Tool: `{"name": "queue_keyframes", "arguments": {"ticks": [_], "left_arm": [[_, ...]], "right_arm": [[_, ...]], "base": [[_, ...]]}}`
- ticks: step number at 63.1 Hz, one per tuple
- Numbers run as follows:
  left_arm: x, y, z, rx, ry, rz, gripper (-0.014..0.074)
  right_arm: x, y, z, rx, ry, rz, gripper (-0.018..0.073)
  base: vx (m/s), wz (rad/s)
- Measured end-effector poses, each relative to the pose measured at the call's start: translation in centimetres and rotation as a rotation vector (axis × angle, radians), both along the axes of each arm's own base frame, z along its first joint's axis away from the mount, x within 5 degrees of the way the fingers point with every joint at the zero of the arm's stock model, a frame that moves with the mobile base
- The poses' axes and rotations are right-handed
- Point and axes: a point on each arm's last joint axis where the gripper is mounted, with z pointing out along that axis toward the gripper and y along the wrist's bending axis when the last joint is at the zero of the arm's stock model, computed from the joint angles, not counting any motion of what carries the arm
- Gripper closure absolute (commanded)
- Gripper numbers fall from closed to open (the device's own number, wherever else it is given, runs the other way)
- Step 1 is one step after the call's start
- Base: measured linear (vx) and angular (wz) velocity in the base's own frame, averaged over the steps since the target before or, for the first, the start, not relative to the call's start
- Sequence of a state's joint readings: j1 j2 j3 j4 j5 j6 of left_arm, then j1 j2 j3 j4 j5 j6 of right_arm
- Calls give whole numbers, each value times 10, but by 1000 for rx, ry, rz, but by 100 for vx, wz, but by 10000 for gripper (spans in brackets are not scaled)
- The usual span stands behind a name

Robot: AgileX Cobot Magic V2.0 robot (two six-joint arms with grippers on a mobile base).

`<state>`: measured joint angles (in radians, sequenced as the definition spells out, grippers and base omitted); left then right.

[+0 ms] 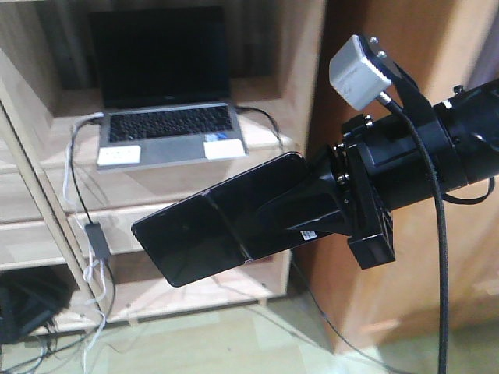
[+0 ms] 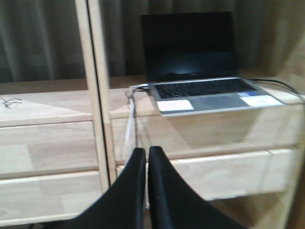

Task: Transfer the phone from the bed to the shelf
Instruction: 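Carry the phone toward the wooden shelf holding the laptop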

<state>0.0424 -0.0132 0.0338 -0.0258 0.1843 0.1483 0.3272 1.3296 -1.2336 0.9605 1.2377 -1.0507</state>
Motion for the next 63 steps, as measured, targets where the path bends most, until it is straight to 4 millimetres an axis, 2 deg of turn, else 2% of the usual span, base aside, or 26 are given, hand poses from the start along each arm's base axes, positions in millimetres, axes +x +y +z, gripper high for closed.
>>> {"name": "queue_keyframes", "arguments": {"ticks": [63], "left_arm": [[0,0,0,0,0,0,595]], "right_arm": [[0,0,0,0,0,0,561]], "base": [[25,15]]}}
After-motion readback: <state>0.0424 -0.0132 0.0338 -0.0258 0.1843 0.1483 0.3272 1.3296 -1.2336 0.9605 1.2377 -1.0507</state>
